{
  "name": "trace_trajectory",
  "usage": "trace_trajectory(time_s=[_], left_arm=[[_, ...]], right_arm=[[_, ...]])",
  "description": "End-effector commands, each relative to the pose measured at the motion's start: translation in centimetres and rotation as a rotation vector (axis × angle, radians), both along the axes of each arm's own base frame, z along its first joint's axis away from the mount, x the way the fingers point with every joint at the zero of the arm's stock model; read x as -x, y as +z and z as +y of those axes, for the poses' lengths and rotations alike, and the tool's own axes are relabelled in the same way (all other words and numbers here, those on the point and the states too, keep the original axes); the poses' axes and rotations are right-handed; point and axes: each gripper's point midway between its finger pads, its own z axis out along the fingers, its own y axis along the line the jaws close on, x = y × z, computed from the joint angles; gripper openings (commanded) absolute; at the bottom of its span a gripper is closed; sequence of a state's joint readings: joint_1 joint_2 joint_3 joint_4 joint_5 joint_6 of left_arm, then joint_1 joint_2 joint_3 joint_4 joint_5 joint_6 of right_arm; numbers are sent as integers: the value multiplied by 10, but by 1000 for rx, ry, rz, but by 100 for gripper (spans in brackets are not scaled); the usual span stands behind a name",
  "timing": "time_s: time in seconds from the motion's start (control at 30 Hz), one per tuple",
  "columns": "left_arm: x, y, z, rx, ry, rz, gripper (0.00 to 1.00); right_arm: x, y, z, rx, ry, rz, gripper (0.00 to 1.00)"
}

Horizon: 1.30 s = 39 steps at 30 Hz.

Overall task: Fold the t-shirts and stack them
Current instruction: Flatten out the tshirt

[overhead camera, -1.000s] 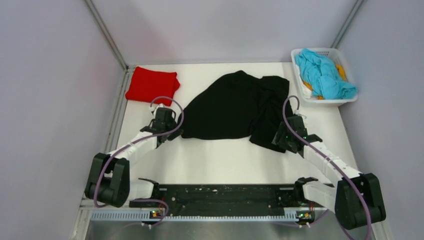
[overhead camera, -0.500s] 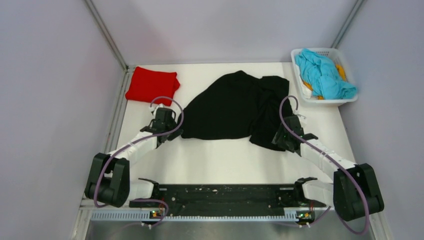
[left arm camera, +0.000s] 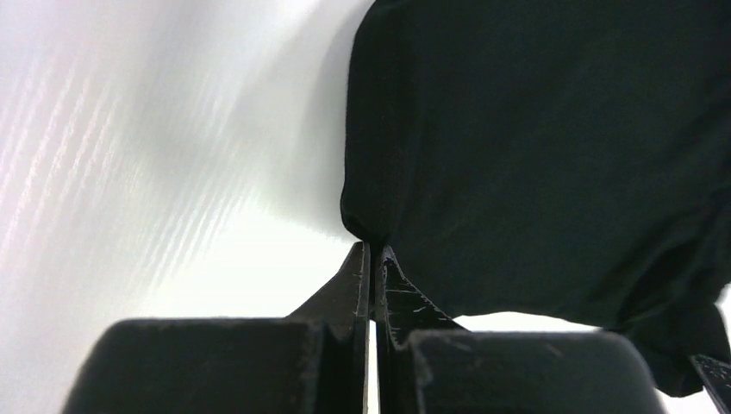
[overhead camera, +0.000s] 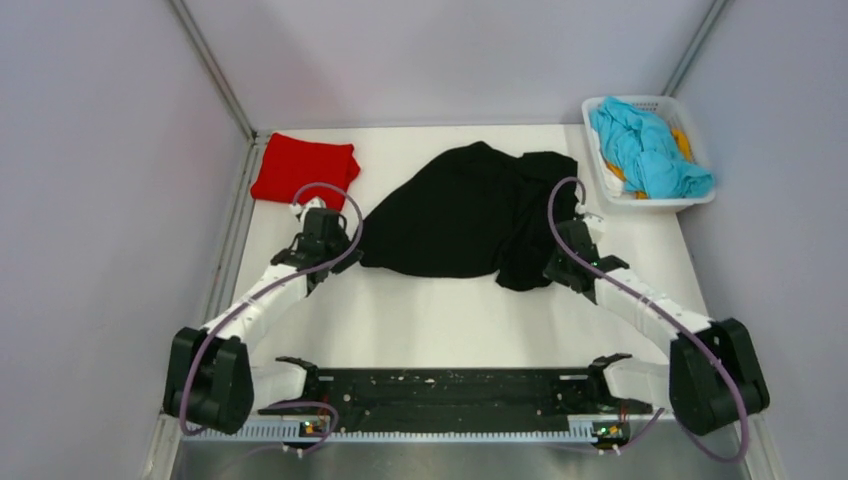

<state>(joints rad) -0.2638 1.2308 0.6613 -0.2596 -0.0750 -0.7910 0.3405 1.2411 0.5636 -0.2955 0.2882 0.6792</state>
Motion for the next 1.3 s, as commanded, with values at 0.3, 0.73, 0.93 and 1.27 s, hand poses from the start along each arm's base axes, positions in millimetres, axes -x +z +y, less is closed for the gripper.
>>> trace_trajectory(time_s=[0.3,0.73,0.93,1.27], left_arm=[[-4,273,17,106,65,-693,0],[116,488,53,137,58,-1145,0],[194,532,77,169,86,-1325,0],[249,559,79,183,24,-1459,0]], right_arm=[[-23,350,-16,-106,-28,-849,0],[94,591,-24,-171,203,-1333,0],[169,648,-28,-249,308,-1502,0],[225,686,-38,-283,360,-1667,0]])
